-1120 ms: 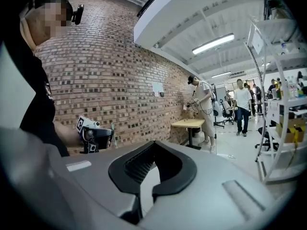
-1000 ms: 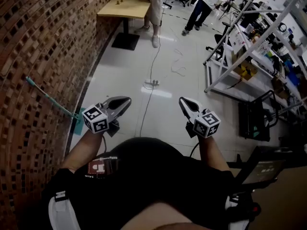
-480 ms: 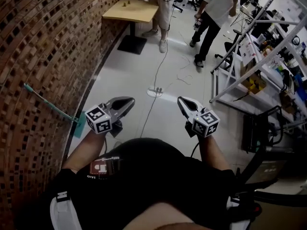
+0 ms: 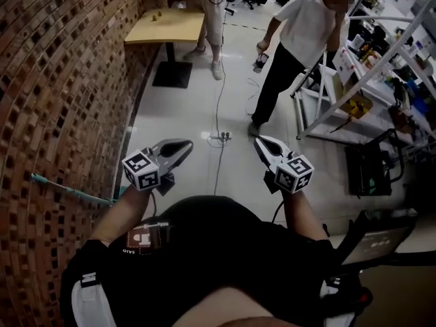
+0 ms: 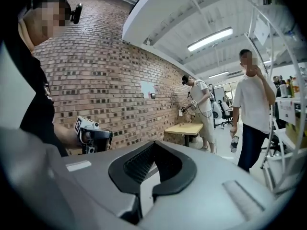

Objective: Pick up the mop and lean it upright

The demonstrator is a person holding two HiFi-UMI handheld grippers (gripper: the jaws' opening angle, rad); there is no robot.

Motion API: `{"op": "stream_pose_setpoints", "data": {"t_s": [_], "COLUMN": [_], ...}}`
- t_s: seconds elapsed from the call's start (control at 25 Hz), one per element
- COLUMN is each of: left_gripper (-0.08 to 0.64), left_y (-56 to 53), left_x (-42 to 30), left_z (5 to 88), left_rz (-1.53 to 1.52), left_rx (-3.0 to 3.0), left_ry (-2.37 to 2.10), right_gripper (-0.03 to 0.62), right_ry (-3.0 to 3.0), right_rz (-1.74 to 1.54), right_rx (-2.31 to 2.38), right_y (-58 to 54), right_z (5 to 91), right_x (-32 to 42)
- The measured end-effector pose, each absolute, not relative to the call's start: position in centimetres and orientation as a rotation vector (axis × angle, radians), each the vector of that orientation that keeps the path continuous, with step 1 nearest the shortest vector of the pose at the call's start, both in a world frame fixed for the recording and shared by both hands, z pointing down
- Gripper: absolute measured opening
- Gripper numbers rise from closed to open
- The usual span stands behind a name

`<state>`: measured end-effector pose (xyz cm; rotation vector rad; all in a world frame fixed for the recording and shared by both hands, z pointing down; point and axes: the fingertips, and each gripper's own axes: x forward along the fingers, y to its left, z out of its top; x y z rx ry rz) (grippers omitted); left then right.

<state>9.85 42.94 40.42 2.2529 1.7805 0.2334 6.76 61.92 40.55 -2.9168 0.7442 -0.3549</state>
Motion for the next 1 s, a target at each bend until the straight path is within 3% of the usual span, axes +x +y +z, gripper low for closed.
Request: {"op": "stream_pose_setpoints", "data": {"t_s": [0.72, 1.0], "left_gripper": [0.003, 0.003], "left_y": [42.4, 35.7], "left_x": [15.3, 16.5], "left_z": [39.9, 40.3], "left_rz": [0.212, 0.205], "left_rx": [2.232, 2.306], "left_ry": [1.702, 1.591], "right_gripper": [0.014, 0.014], "right_ry": [0.806, 0.971], "right_rz": [-0.398, -0.385], "right_rx": [-2.932, -2.906], "right_y": [61.3, 54.2], "right_z": [40.9, 39.3], "right_x": [12.5, 16.9]}}
